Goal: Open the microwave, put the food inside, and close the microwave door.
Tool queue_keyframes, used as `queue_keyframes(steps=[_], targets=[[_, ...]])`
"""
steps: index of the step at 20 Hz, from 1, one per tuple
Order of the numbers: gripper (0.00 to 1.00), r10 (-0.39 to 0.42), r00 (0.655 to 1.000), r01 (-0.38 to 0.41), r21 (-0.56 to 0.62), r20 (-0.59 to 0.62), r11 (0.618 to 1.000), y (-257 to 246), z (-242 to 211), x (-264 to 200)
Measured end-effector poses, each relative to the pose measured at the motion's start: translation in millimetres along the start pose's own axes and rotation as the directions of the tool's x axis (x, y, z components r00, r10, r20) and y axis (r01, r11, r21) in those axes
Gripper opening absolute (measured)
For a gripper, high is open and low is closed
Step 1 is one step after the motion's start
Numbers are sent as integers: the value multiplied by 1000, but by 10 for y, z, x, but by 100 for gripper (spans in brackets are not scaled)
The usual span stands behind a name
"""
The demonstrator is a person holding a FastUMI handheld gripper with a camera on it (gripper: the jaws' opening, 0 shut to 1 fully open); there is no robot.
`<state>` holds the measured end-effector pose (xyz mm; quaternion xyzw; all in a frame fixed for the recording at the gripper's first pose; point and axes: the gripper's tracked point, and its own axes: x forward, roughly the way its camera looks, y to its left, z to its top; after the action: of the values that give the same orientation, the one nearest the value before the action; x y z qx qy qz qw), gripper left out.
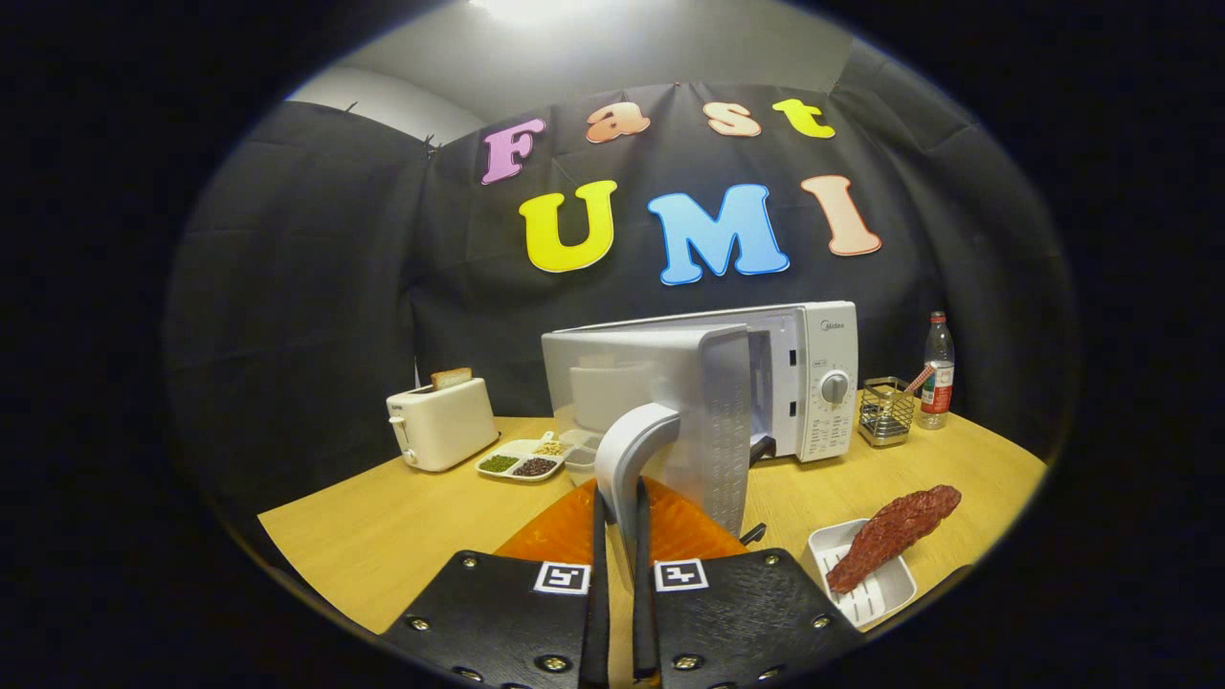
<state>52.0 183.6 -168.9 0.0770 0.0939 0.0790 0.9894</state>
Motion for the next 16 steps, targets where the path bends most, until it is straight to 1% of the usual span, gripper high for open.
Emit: queue_keyframes(steps=[4, 6, 8, 10, 13, 16], targets=[[10, -20, 999, 20, 2, 36, 1000, 540, -93, -69], [10, -47, 997, 50, -37, 65, 998, 775, -110, -79], [10, -90, 991, 99, -88, 97, 991, 970, -144, -66], [9, -110, 986, 124, -110, 124, 986, 1205, -187, -48], [9, -144, 981, 161, -123, 132, 979, 1389, -218, 8], [10, -170, 979, 181, -104, 110, 978, 1353, -225, -5]])
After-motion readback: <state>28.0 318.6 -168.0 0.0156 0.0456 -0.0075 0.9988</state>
